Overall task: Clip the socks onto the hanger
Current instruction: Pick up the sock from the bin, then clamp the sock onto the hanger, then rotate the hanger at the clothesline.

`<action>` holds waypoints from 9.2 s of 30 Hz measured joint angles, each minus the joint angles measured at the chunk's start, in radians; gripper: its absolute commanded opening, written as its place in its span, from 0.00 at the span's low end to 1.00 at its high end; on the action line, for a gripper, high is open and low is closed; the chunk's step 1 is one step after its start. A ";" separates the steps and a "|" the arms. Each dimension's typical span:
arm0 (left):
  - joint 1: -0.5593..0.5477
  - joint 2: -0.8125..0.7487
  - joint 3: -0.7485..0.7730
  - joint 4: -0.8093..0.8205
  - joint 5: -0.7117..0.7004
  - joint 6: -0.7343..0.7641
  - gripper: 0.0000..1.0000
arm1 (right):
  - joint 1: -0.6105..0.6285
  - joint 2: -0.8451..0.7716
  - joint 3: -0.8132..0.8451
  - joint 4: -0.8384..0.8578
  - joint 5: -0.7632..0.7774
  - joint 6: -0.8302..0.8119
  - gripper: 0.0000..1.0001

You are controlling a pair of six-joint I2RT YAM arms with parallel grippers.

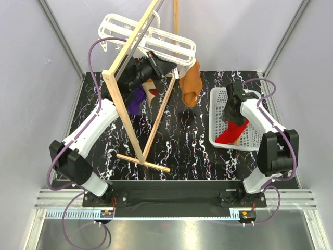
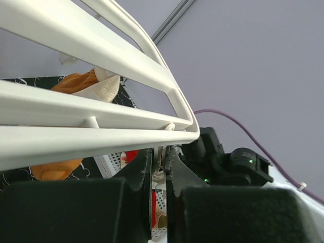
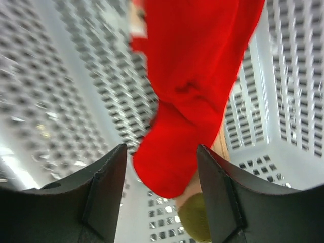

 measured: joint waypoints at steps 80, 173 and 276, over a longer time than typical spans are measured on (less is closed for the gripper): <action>0.028 -0.006 -0.031 0.051 0.068 -0.072 0.00 | -0.087 -0.406 -0.195 0.058 -0.350 -0.052 0.62; 0.030 -0.006 -0.037 0.061 0.078 -0.083 0.00 | 0.246 -0.154 0.256 0.414 -0.878 -0.159 0.00; 0.124 -0.269 -0.191 -0.083 -0.029 -0.097 0.62 | 0.153 -0.133 -0.050 0.805 -0.565 -0.134 0.13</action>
